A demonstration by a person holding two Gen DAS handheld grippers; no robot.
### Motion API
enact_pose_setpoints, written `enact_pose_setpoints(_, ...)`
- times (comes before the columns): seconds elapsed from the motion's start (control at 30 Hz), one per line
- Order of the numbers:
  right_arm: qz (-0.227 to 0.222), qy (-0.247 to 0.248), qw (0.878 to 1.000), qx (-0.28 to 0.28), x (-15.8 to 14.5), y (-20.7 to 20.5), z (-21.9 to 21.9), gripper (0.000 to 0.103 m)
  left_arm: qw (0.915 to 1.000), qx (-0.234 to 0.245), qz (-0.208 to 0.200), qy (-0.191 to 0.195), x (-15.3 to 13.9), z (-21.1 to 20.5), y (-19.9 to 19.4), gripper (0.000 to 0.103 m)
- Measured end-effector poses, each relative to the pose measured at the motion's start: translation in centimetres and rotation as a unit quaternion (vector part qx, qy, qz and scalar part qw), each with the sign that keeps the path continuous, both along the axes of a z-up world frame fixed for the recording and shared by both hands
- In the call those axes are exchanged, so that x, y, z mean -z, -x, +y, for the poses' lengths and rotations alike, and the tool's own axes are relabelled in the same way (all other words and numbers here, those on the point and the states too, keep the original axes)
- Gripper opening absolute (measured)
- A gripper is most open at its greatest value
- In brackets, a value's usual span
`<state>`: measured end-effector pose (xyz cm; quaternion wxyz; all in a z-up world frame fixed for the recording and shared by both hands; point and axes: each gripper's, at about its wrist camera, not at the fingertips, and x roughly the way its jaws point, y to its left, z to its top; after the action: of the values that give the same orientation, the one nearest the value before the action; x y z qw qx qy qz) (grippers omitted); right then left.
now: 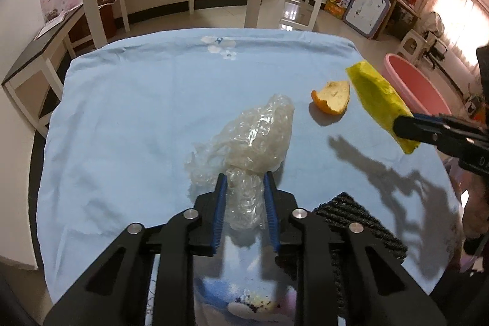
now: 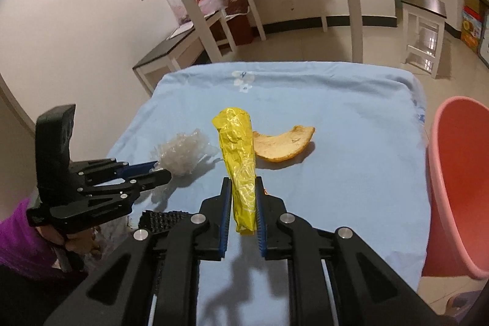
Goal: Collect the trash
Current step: 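Carry the yellow wrapper and bubble wrap over the pink bucket with both tools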
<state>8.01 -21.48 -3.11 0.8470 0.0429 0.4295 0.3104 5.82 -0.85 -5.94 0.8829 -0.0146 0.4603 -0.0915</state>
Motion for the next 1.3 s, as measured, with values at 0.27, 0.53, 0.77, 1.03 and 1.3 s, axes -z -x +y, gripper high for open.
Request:
enact_pose_setpoints(0.27,-0.014,-0.026,0.999,0.044,-0.9,0.6,-3.2,0.013,0.9985,-0.014,-0.041,0.034,-3.6,-1.0,0.4,0.02)
enact_pose_setpoints(0.53,-0.037,-0.038,0.993,0.101,-2.3,1.1,-6.8,0.014,0.9953,0.012,-0.076,0.058,-6.5,-5.6,-0.3,0.02)
enact_pose_setpoints(0.77,-0.06,-0.041,0.985,0.157,-3.6,1.6,-10.6,0.014,0.9916,0.031,-0.095,0.082,-8.4,-10.0,-1.5,0.02)
enact_pose_setpoints(1.03,-0.088,-0.035,0.971,0.22,-5.0,1.6,-15.5,0.014,0.9876,0.059,-0.099,0.107,-9.7,-15.5,-3.1,0.02)
enact_pose_setpoints(1.3,-0.096,-0.013,0.956,0.276,-4.5,1.4,-20.1,0.014,0.985,0.088,-0.092,0.116,-9.3,-20.4,-4.5,0.02)
